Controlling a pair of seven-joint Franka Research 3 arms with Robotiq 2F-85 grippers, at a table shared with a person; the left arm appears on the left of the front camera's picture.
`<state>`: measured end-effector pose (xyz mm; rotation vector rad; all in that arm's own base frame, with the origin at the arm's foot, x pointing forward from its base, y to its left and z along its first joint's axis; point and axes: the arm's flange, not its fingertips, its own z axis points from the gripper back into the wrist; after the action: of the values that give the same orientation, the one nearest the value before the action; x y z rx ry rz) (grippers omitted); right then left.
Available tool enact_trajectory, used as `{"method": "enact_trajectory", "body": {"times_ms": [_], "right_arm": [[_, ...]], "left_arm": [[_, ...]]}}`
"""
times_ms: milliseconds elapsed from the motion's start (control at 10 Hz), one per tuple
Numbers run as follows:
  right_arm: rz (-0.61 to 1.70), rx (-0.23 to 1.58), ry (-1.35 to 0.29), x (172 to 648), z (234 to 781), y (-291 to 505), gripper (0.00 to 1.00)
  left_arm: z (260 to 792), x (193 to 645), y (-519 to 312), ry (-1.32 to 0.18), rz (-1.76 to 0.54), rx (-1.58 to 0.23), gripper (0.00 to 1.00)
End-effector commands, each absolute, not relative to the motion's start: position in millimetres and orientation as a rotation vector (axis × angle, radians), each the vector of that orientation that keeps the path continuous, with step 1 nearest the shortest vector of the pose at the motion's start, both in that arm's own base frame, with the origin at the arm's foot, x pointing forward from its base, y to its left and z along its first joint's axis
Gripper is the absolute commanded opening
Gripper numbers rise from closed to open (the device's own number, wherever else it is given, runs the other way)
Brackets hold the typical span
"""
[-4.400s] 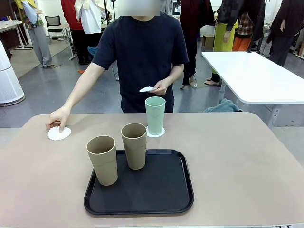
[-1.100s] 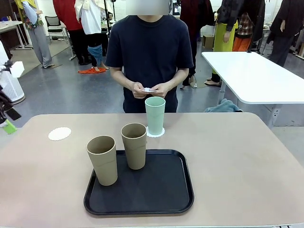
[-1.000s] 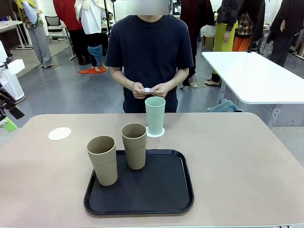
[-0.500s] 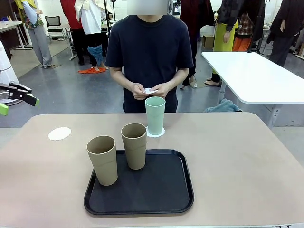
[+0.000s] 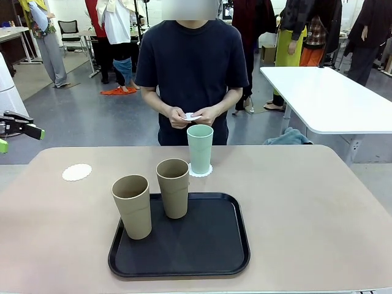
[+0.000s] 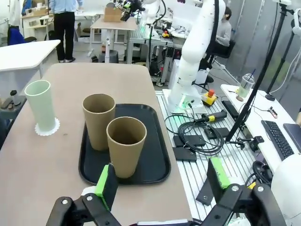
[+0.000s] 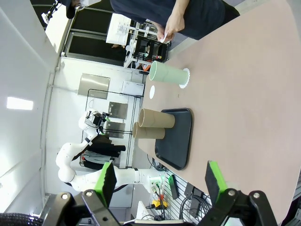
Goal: Place coasters on the table and set cups on them.
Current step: Take one Reusable plastic cup from the Flat Tray and place it on a coaster set by the human.
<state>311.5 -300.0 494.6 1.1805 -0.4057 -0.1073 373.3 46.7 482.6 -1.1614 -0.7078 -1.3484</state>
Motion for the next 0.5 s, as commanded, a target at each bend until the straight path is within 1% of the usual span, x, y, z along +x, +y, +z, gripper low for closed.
{"method": "enact_trajectory", "body": {"times_ms": [0, 200, 300, 400], "right_arm": [[-0.107, 1.188, -0.41, 311.2, 493.4, -299.8, 1.0], [-0.107, 1.188, -0.41, 311.2, 493.4, -299.8, 1.0], [-0.107, 1.188, -0.41, 311.2, 493.4, -299.8, 1.0], [-0.107, 1.188, -0.41, 311.2, 493.4, -299.8, 1.0]], "left_arm": [[487.6, 378.6, 46.3, -0.711, -1.341, -1.186, 1.0], [482.8, 374.4, 44.5, -0.698, -1.354, -1.17, 1.0], [465.1, 384.5, 46.0, -0.68, -1.262, -1.17, 1.0], [444.4, 396.5, 45.0, -0.718, -1.266, -1.079, 1.0]]}}
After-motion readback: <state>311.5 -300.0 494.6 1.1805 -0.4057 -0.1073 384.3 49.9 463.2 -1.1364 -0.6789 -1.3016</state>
